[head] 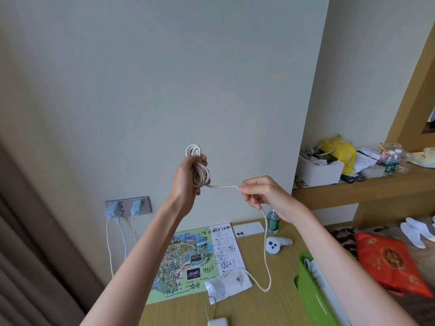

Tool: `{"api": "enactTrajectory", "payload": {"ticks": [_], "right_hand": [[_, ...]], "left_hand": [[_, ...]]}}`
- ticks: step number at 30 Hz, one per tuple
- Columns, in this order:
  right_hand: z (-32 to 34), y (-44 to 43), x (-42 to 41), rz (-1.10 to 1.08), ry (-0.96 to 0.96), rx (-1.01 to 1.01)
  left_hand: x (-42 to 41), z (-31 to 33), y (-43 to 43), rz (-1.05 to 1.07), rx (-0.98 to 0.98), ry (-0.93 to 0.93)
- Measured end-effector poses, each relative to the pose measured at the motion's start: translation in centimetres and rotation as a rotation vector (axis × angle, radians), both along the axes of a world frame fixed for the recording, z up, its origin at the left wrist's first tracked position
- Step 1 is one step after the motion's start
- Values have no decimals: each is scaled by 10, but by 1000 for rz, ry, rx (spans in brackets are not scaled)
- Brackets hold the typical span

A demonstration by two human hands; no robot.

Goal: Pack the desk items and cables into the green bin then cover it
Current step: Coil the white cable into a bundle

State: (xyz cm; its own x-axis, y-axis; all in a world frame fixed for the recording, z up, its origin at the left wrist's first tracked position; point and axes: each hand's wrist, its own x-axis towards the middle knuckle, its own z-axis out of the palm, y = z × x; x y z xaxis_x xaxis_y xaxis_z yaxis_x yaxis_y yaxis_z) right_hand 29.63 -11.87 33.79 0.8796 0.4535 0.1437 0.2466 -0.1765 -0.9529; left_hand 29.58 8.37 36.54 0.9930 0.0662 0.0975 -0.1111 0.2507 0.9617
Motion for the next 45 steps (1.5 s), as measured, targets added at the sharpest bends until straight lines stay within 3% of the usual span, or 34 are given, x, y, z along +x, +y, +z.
{"api": "enactTrajectory", "payload": {"ticks": [5,10,19,45], "right_hand": [[8,10,3,48,-49,-1],[19,28,1,9,-179,-76],[24,47,11,-154,-345,-90],[9,46,23,-192,-256,-223]], "left_hand": [[-3,-13,16,53,432,-60],[-3,-22,15,-32,554,-134],[-15,-30,8,-308,625,-137],[-8,-41,14,-296,615,-88]]}}
